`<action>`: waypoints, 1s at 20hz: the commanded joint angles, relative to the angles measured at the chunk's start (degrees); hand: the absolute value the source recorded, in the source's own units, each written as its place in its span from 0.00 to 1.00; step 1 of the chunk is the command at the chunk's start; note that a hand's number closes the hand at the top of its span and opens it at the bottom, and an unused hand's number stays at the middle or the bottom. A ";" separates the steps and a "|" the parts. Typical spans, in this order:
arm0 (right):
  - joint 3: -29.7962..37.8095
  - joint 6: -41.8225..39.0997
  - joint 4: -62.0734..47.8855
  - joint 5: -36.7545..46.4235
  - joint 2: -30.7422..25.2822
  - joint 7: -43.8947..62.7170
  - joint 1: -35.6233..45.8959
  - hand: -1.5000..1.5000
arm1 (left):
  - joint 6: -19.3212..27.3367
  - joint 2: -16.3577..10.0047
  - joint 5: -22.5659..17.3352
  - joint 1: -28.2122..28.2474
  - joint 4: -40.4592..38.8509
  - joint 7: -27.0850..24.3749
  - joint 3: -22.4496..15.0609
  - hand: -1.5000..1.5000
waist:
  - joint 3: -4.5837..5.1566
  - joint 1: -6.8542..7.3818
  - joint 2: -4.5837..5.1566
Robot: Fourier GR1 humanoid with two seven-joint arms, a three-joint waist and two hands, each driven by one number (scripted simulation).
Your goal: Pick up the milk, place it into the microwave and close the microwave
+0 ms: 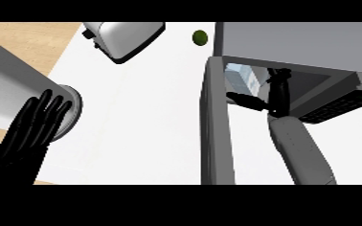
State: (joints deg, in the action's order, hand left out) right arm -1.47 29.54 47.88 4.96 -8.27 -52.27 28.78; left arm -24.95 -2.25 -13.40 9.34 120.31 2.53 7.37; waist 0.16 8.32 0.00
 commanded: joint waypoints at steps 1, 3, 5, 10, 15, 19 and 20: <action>3.84 -4.84 -9.65 -4.24 -0.74 13.04 7.30 0.00 | -0.09 0.53 0.96 0.33 -0.76 -0.37 -0.92 0.00 | -0.27 0.30 2.58; 3.89 -4.84 -10.23 -4.61 -0.39 13.42 7.41 0.00 | 0.56 0.63 1.81 0.71 -0.50 -0.36 -0.58 0.00 | -0.25 -0.14 2.27; 3.70 -5.30 -10.57 -5.01 0.10 14.03 7.96 0.00 | 0.45 1.54 2.24 0.80 -0.65 -0.31 -2.29 0.00 | -0.22 -0.68 2.15; 3.76 -10.73 -11.97 -7.16 -0.62 11.79 7.21 0.00 | -0.44 1.20 2.86 0.93 -2.31 0.13 -3.45 0.00 | -0.28 -2.11 2.13; 2.94 -15.85 -12.63 -9.72 1.65 10.53 6.66 0.00 | -2.22 1.15 3.27 1.01 -4.27 -0.40 -5.52 0.00 | -0.24 -3.84 1.54; 2.35 -19.62 -12.78 -11.21 2.25 10.12 5.42 0.00 | -2.86 0.59 5.38 -2.36 -5.72 -0.19 -7.53 0.00 | -0.24 -6.02 1.13; 2.26 -21.11 -12.77 -11.75 2.34 9.49 5.21 0.00 | -4.66 -0.06 6.00 -1.01 -6.24 -1.07 -8.69 0.00 | -0.22 -5.94 1.00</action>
State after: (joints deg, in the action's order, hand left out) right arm -1.43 13.37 42.47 -3.08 -6.02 -53.66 30.92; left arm -27.50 -1.59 -9.00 8.68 115.50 2.05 1.10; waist 0.68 2.74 -1.38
